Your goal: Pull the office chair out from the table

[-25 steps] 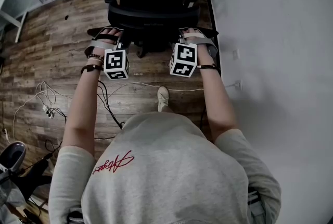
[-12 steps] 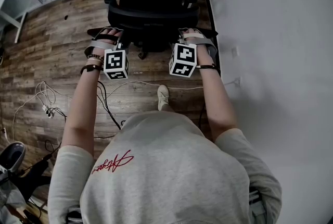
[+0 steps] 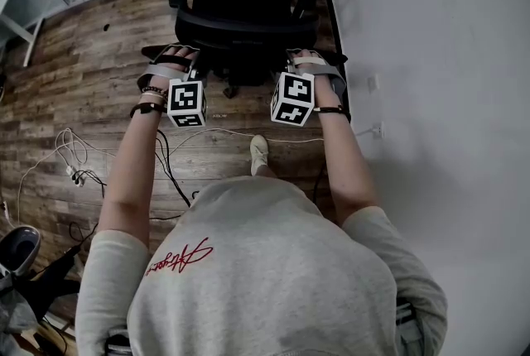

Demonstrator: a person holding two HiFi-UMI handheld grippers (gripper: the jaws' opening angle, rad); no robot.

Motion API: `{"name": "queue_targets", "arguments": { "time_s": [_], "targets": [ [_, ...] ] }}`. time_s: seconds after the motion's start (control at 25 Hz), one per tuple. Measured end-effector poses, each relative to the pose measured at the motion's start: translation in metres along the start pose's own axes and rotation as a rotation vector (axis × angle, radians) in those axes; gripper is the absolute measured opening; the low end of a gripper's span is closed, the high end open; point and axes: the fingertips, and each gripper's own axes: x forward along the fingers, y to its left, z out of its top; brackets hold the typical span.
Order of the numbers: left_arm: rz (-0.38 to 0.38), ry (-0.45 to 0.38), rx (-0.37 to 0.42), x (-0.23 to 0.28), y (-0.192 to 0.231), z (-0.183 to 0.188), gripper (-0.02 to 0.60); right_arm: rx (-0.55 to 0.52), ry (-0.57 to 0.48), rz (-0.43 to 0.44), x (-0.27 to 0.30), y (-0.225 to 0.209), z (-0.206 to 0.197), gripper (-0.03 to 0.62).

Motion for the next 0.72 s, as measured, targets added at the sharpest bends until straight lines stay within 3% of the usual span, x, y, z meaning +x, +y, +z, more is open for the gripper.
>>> {"name": "queue_targets", "arguments": {
  "time_s": [0.72],
  "targets": [
    [-0.007,-0.013,0.011,-0.013,-0.008,0.003,0.092,0.015,0.014,0.002,-0.013,0.012,0.005,0.1]
  ]
}}
